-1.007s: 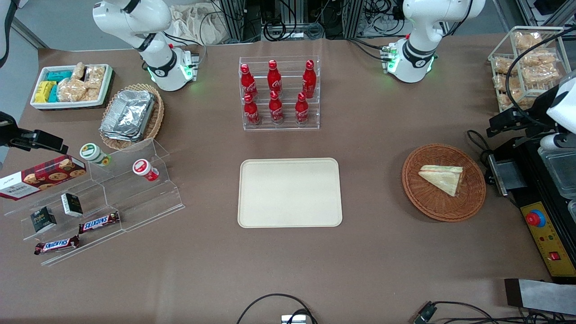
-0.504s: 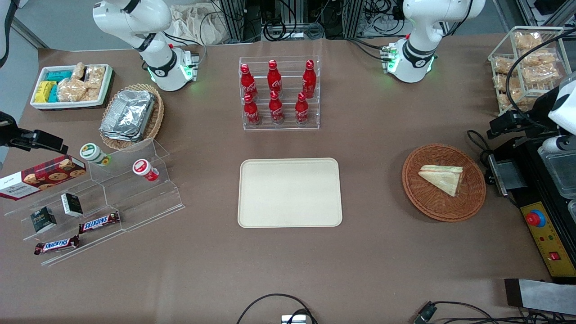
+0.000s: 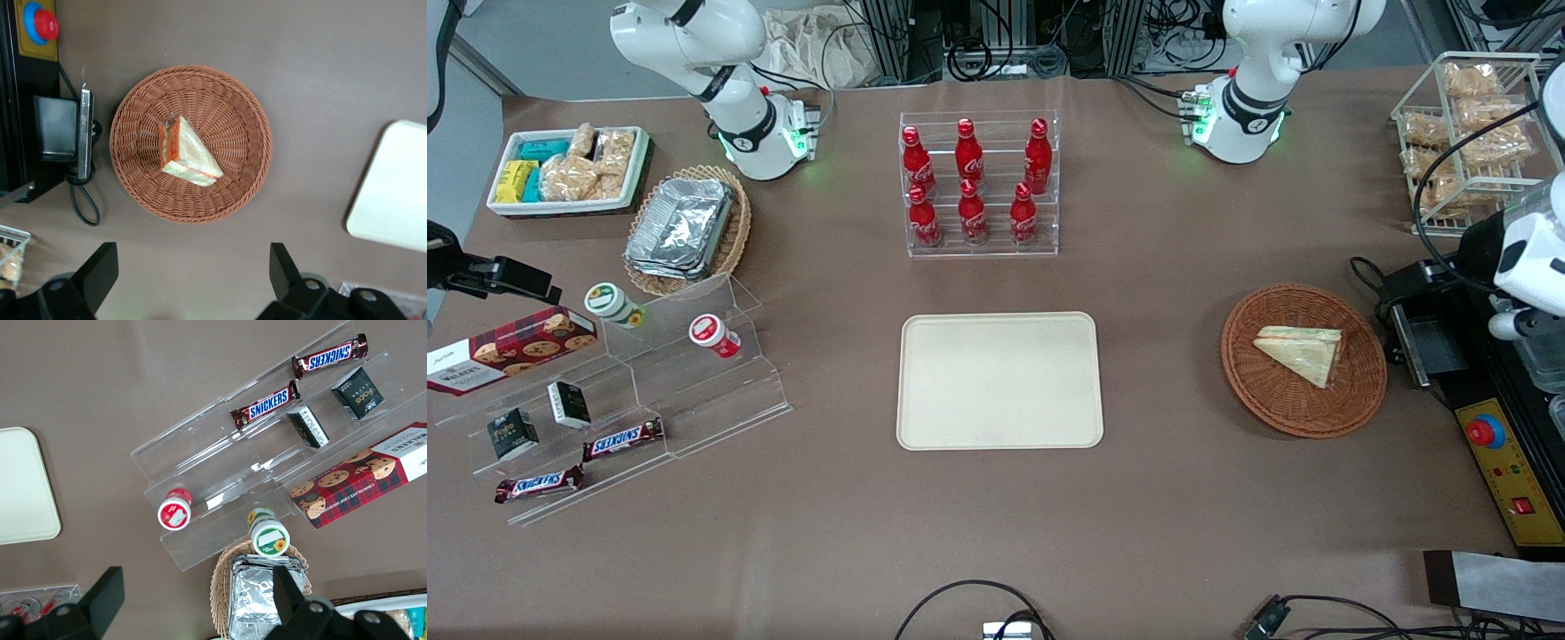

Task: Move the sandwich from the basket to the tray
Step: 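Move the left gripper over the wrapped sandwich in the wicker basket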

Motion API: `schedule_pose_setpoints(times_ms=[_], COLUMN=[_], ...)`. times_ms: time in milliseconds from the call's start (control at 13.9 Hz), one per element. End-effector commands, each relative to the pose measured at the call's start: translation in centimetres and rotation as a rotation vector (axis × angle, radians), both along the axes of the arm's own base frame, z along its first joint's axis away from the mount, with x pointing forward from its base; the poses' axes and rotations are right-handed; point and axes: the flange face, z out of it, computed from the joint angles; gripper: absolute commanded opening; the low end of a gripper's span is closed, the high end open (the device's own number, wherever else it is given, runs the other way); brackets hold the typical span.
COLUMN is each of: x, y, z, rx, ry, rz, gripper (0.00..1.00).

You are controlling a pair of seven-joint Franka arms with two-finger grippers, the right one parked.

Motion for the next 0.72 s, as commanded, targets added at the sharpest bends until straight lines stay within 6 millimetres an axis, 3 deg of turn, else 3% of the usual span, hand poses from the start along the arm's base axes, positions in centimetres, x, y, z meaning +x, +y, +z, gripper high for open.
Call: schedule_pose_setpoints(times_ms=[0,647], x=[-1.3,-4.1], y=[1.4,3.0], z=[-2.4,-14.0], rx=[0.014,0.021], ry=[-0.033,-0.129], rz=[0.117,0.467], gripper=[1.0,1.0])
